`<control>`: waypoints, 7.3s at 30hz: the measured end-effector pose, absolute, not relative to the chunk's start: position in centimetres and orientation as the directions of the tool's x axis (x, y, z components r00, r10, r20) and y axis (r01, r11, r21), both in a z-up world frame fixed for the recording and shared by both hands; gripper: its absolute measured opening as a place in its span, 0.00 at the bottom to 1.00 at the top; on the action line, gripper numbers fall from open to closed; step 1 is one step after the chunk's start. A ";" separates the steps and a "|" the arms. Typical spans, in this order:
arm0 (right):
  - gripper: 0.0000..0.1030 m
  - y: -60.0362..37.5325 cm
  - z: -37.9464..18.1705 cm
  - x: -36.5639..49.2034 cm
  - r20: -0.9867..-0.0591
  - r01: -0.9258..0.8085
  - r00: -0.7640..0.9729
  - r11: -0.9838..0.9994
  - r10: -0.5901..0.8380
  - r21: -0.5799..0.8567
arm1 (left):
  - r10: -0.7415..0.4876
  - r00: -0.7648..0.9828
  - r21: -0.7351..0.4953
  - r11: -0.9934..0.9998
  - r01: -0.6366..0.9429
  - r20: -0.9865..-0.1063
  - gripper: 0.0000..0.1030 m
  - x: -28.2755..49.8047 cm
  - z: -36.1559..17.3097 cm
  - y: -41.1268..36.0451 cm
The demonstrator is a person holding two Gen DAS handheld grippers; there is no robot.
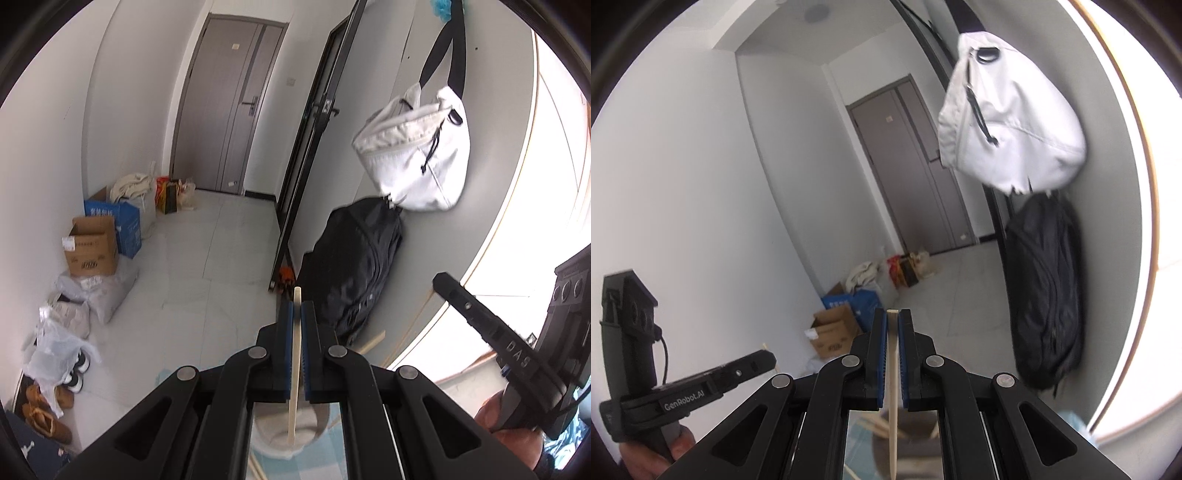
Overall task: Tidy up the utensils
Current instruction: 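Lift both held chopsticks up over the utensil holder, then lower both chopsticks into the utensil holder and open both tools, then raise both open tools away from the utensil holder toward the pile, then grasp a chopstick with the right tool while the left tool approaches the pile, then grasp the last chopstick with the left tool while the right tool holds its chopstick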
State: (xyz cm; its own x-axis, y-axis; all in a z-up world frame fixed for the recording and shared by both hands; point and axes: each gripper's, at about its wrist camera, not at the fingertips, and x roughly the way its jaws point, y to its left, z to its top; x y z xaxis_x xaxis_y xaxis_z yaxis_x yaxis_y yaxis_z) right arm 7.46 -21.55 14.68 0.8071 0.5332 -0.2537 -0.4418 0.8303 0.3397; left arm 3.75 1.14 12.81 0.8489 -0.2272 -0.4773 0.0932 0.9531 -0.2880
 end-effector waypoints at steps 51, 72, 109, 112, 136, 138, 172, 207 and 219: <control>0.41 -18.8 4.4 7.6 -0.414 -0.488 0.730 0.839 0.543 0.240 | -0.356 0.695 -0.371 0.919 0.136 -0.625 0.41 8.3 6.2 2.5; 0.83 -22.1 3.9 -0.4 -0.399 -0.450 0.746 0.845 0.534 0.289 | -0.181 0.750 -0.281 0.960 -0.006 -0.636 0.62 1.3 4.8 2.6; 0.53 -13.0 -11.3 2.6 -0.844 -0.466 0.344 0.855 0.411 0.227 | -0.061 0.646 -0.279 0.929 -0.241 -0.761 0.72 -1.0 -6.4 8.3; 0.43 -11.7 -12.2 3.2 -0.863 -0.463 0.336 0.864 0.377 0.197 | -0.056 0.632 -0.279 0.925 -0.259 -0.773 0.72 -0.8 -6.9 8.9; 0.04 -10.5 -13.9 0.9 -0.932 -0.470 0.304 0.882 0.195 0.031 | -0.163 0.605 -0.414 0.859 -0.302 -0.780 0.72 -1.5 -7.5 12.0; 0.05 -10.8 -13.8 0.7 -0.938 -0.476 0.293 0.879 0.187 0.027 | -0.170 0.603 -0.415 0.861 -0.294 -0.779 0.72 -1.5 -7.4 11.8; 0.03 -15.9 -5.0 1.4 -0.695 -0.442 0.519 0.852 0.498 0.281 | -0.221 0.476 -0.345 0.919 -0.191 -0.852 0.72 0.4 -9.2 6.5; 0.03 -28.4 -2.0 -2.9 -0.502 -0.369 0.629 0.796 0.594 0.480 | -0.075 0.342 -0.102 0.993 -0.063 -0.937 0.02 4.2 -12.8 -1.4; 0.03 -27.6 -1.8 -3.6 -0.481 -0.389 0.651 0.802 0.587 0.453 | -0.119 0.563 -0.177 0.983 -0.049 -0.818 0.01 0.6 -6.8 -2.0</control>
